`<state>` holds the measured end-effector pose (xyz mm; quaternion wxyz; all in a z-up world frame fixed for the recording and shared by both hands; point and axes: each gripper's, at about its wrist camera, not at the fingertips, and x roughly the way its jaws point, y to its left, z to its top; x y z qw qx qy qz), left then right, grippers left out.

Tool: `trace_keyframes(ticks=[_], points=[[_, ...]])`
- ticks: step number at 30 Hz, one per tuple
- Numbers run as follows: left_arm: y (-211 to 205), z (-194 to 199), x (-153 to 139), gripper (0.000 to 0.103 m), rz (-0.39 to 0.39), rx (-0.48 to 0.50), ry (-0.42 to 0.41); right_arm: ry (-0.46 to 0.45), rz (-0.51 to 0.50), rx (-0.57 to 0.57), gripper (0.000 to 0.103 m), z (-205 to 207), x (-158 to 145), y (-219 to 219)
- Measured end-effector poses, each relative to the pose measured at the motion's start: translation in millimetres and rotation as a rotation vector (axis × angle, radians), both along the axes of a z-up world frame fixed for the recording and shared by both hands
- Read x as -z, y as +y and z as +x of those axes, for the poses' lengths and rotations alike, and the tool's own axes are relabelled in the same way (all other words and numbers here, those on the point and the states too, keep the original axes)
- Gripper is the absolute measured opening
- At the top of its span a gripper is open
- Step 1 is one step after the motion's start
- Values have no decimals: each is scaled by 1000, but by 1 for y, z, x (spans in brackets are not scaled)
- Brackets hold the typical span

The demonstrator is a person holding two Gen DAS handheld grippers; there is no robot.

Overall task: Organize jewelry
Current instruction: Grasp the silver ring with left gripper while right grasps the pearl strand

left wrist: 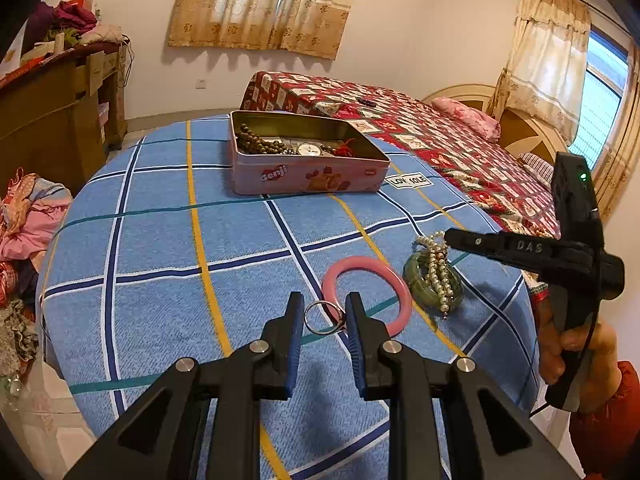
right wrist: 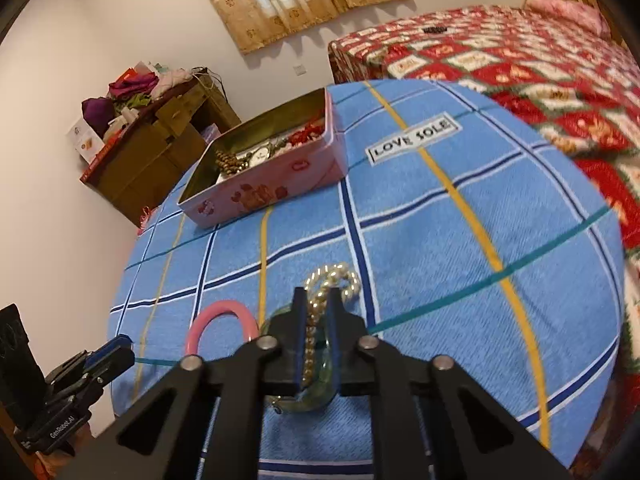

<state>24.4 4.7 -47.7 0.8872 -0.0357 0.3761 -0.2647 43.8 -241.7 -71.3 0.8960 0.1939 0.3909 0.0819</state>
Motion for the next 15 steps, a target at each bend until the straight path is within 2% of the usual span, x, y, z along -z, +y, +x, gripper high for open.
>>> trace_keyframes(ticks=[3,6,7,8,9,15], points=[[0,0,0,21,1,-3,0,-23,24,-3,12,-3,-8,-2],[0,1,0,21,1,-1,-2,-9,21,9,16,-5,-8,-1],[0,1,0,21,0,0,-3,-2,16,14,22,-5,-7,1],[0,1,0,21,-1,-1,-2,4,8,14,32,-6,-5,3],[0,1,0,21,0,-1,-2,9,-3,9,35,-5,-2,6],[2,1,-1,21,-1,-5,0,42,-57,-7,35,3,13,18]])
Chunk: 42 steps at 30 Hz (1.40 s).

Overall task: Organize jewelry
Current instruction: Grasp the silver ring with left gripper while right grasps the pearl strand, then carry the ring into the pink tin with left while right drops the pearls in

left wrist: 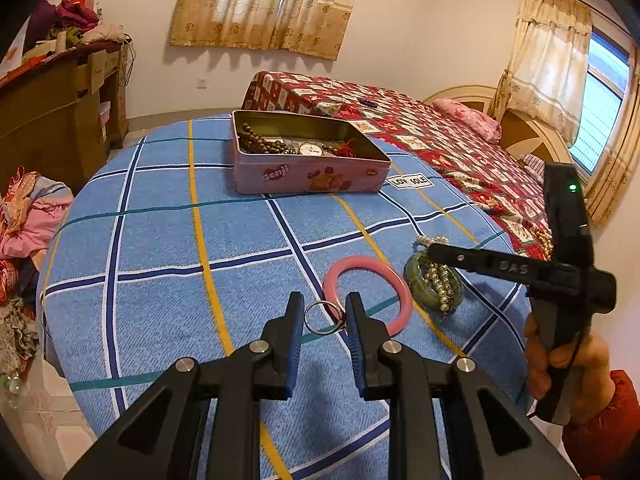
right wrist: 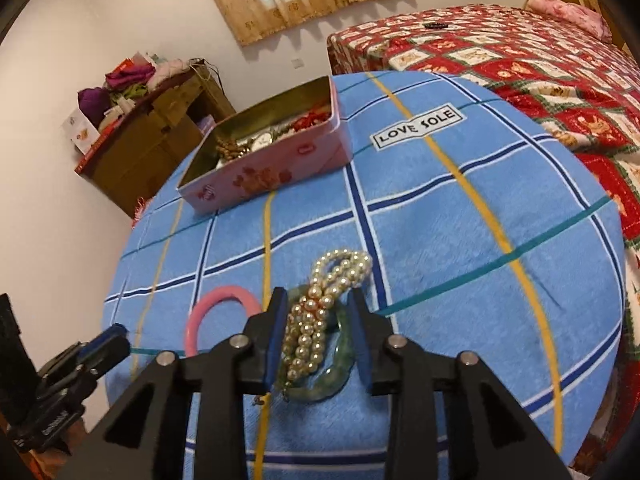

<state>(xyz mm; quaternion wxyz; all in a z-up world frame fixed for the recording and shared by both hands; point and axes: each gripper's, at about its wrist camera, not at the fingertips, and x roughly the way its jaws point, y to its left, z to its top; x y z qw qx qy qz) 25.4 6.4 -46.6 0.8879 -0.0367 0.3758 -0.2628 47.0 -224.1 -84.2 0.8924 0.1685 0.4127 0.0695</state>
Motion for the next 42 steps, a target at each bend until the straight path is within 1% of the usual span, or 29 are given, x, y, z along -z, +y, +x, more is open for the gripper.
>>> trace_keyframes(ticks=[3,5,7,9,10,13,17,21,23,29,32,34,37,42], points=[[0,0,0,21,-3,0,0,5,-34,-8,35,5,3,4],[0,0,0,21,-3,1,-2,-3,-60,-4,26,5,3,4],[0,-1,0,21,-11,4,-5,-20,-88,7,20,2,0,4],[2,-1,-2,21,-20,5,-13,-45,-63,18,19,-2,-5,-1],[2,-2,-2,21,-21,4,-16,-61,-47,22,16,-5,-8,-3],[1,-2,-3,21,-17,5,-17,-109,1,23,16,-12,-20,-9],[-1,-4,-4,21,-8,11,-26,-145,44,11,16,-14,-32,-9],[-3,-3,-5,21,-11,14,-26,-181,174,-29,16,-17,-41,-16],[-3,-3,-4,21,-11,13,-25,-184,225,-28,16,-16,-43,-22],[-5,1,-3,21,-17,8,-19,-176,214,-14,16,-13,-42,-24],[-8,5,-7,21,-7,9,-33,-177,197,-18,16,-11,-45,-23],[-9,10,-12,21,-14,8,-47,-191,193,-26,16,-8,-51,-24],[-14,22,-24,21,-19,7,-81,-233,190,-32,16,2,-69,-27],[-26,56,-43,21,-1,1,-147,-288,164,-44,16,32,-95,-25]])
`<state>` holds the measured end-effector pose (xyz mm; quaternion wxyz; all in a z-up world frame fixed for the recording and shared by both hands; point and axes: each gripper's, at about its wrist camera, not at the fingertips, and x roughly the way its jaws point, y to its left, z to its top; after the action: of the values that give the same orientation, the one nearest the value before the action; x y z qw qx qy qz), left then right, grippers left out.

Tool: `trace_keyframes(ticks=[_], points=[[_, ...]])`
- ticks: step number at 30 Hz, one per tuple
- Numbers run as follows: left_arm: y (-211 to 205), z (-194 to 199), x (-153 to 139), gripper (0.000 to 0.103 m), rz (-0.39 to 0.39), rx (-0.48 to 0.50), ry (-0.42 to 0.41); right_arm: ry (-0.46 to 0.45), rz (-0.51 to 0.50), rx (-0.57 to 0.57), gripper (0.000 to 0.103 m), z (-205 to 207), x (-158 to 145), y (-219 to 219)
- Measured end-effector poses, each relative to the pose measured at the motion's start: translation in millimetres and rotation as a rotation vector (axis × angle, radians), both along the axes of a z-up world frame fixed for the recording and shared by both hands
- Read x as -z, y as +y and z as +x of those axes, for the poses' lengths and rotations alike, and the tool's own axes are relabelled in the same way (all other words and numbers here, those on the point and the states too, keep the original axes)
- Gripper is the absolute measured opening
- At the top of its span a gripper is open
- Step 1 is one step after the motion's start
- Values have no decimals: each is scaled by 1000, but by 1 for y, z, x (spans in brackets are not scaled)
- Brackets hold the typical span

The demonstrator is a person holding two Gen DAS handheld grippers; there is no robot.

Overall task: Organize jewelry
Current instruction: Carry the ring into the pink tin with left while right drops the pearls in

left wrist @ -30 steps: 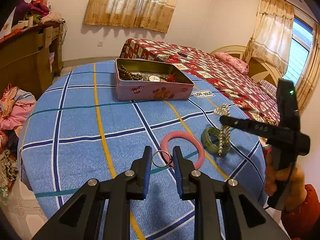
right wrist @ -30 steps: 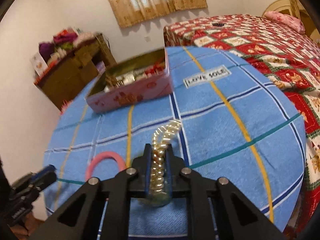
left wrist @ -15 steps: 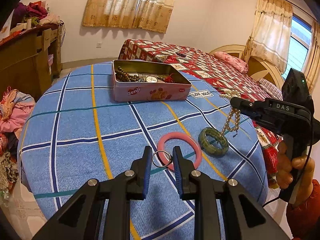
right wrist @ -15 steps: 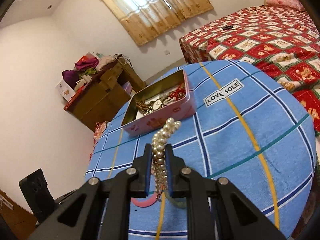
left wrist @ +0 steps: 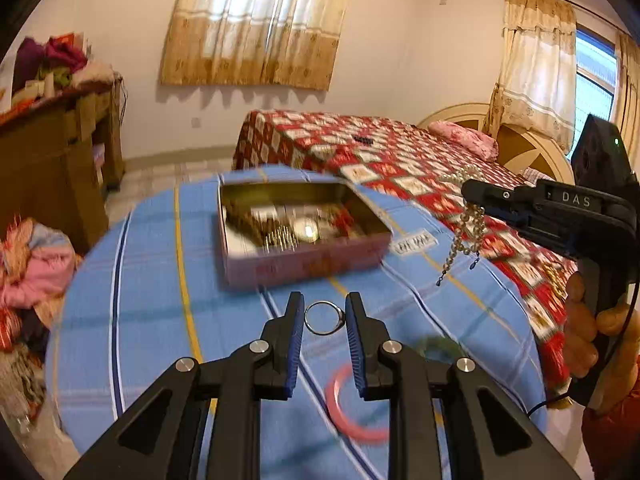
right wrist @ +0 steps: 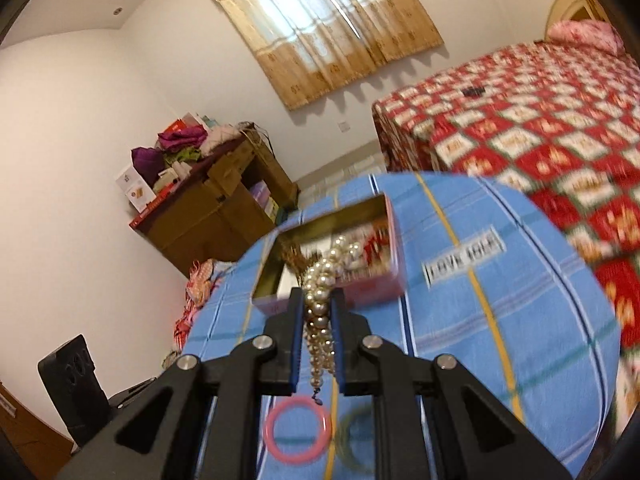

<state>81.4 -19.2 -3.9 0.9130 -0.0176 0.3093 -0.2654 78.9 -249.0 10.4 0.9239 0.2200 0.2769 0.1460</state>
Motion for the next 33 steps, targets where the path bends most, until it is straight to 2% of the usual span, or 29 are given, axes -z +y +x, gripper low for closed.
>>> trace_keyframes(ticks=[6,10,15,20,24,28,30,31,33], points=[[-17,56,-10,21,13,-4,-39,-17,-54,-13,16,56,-11,5],[-33,99,-2,21,28,-6,-38,18,-105,-26,16,95,0,13],[-46,145,15,21,57,-21,2,109,-153,-67,16,147,26,20],[-50,175,34,21,64,-37,75,183,-203,-100,16,176,50,26],[-56,182,41,21,100,-49,88,226,-219,-132,16,187,64,29],[-57,188,44,22,123,-74,89,226,-243,-128,20,187,65,33],[-56,188,41,34,123,-78,92,213,-225,-122,29,180,58,30],[-54,186,37,45,120,-79,96,202,-218,-114,35,177,54,28],[-50,177,27,49,114,-82,83,169,-212,-84,39,163,40,20]])
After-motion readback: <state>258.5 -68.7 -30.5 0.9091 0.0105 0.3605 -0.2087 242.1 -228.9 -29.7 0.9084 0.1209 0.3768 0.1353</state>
